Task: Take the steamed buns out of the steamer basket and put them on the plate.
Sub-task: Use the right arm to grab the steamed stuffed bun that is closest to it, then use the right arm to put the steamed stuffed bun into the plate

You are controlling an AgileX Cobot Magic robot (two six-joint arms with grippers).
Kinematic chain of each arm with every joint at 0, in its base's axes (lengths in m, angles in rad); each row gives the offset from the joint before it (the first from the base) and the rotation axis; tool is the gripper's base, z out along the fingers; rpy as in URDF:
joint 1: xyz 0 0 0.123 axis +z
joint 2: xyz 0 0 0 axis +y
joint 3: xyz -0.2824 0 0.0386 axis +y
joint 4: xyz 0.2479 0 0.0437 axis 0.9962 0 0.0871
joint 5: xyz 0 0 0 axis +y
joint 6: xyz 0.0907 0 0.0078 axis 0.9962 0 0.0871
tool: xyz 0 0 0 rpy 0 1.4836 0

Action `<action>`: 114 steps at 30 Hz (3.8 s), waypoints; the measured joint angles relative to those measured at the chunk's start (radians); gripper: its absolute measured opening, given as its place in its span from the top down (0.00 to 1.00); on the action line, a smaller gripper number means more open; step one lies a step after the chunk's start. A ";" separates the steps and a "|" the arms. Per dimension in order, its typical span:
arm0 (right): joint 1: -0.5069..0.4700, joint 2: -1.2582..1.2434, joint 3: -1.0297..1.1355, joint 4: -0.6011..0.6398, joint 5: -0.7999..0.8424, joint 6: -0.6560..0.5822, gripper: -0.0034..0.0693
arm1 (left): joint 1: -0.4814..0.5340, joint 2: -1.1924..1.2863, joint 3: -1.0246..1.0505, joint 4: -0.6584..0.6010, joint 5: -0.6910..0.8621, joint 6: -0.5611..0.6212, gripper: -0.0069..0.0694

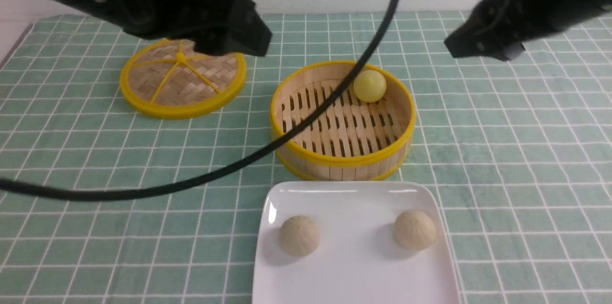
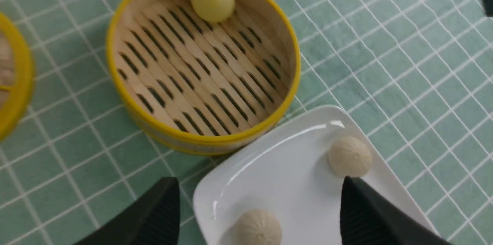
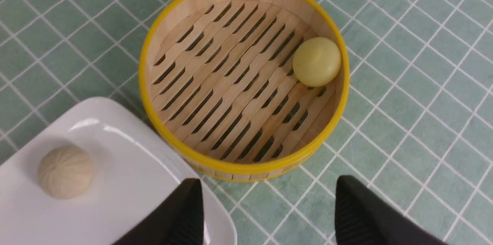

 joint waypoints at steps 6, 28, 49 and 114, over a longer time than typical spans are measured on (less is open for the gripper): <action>0.000 0.261 -0.281 0.001 0.160 0.000 0.38 | 0.000 -0.139 0.000 0.134 0.050 -0.100 0.19; 0.008 0.721 -0.538 -0.028 0.025 -0.072 0.36 | 0.000 -0.248 0.000 0.168 0.085 -0.137 0.19; 0.011 0.875 -0.697 -0.111 0.038 -0.076 0.36 | 0.000 -0.248 0.000 0.192 0.131 -0.170 0.19; 0.021 0.193 0.291 0.481 0.062 -0.419 0.93 | 0.000 -0.234 0.000 0.259 0.024 -0.189 0.21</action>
